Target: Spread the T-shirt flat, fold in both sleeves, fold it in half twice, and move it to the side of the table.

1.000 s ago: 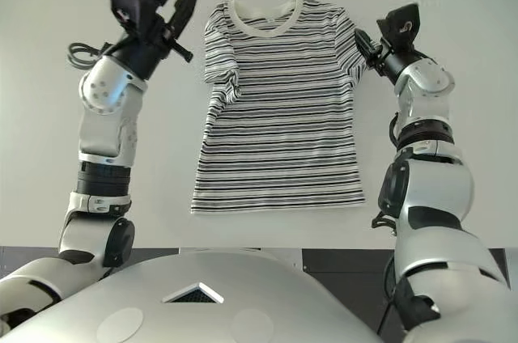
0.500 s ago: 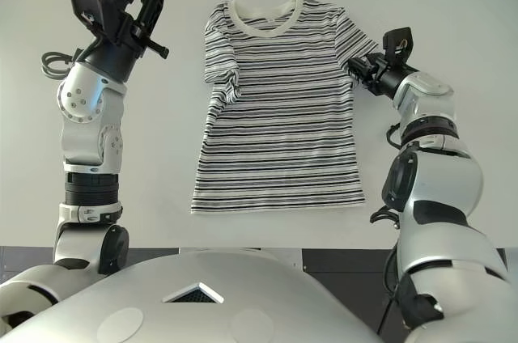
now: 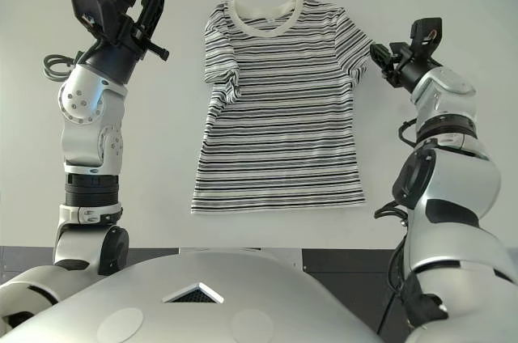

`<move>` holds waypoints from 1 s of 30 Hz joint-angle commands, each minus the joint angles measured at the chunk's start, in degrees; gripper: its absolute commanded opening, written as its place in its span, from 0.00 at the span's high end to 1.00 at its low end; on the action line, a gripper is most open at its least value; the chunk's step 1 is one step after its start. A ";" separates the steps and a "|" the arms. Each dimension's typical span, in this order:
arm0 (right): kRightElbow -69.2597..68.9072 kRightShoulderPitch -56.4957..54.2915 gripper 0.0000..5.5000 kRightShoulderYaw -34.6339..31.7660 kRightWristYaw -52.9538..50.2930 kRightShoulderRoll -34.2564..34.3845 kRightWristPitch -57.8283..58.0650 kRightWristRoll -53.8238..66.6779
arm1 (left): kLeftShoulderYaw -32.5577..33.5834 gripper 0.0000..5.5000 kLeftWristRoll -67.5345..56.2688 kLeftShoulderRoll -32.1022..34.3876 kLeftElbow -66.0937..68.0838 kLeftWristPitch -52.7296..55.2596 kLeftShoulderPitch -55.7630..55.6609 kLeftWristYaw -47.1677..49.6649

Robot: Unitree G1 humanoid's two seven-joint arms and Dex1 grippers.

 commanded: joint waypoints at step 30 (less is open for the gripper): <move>1.07 1.60 0.98 -1.31 -1.98 4.07 1.16 -0.65 | -0.20 0.73 -0.42 0.96 -0.20 1.87 -0.23 -0.03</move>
